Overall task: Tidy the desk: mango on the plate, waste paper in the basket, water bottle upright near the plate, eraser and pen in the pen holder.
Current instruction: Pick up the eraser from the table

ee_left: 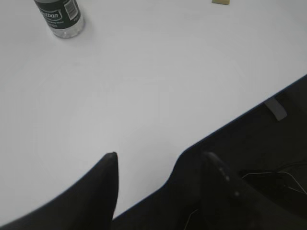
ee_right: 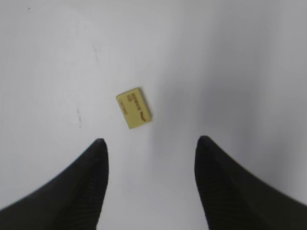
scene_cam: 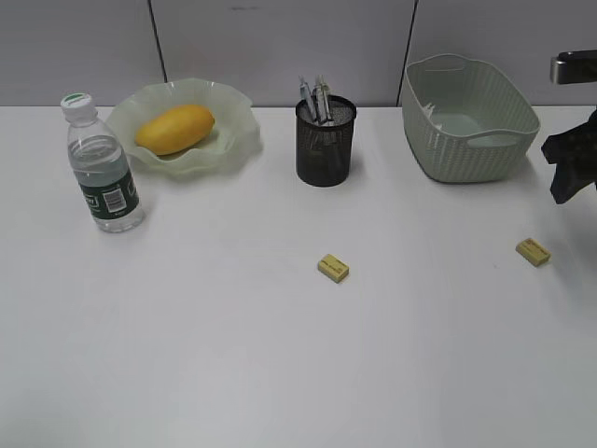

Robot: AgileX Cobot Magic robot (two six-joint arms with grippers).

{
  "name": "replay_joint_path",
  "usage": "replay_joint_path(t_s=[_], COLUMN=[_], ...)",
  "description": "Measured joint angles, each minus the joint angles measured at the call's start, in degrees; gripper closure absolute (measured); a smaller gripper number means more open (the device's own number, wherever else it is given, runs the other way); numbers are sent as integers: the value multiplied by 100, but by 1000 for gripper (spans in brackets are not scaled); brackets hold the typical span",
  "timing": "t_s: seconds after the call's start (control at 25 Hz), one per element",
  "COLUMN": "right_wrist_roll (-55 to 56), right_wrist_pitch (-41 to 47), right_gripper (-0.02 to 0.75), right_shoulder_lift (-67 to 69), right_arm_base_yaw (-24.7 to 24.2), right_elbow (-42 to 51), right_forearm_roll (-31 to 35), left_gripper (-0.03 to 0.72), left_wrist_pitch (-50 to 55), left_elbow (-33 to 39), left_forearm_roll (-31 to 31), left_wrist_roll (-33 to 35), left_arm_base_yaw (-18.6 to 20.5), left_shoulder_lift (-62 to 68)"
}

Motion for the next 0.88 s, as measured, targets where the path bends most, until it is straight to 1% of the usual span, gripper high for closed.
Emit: replay_joint_path(t_s=[0.24, 0.44, 0.56, 0.88], right_wrist_roll=[-29, -127, -140, -154], right_wrist_pitch=[-294, -337, -370, -734], right_gripper=[277, 232, 222, 218], right_shoulder_lift=[409, 899, 1096, 1481], right_arm_base_yaw=[-7, -7, 12, 286], right_elbow=[0, 0, 0, 0], right_forearm_roll=[0, 54, 80, 68], left_gripper=[274, 276, 276, 276], left_wrist_pitch=[0, 0, 0, 0], left_elbow=[0, 0, 0, 0], left_forearm_roll=[0, 0, 0, 0], left_wrist_roll=[0, 0, 0, 0], left_arm_base_yaw=[0, 0, 0, 0], left_shoulder_lift=[0, 0, 0, 0])
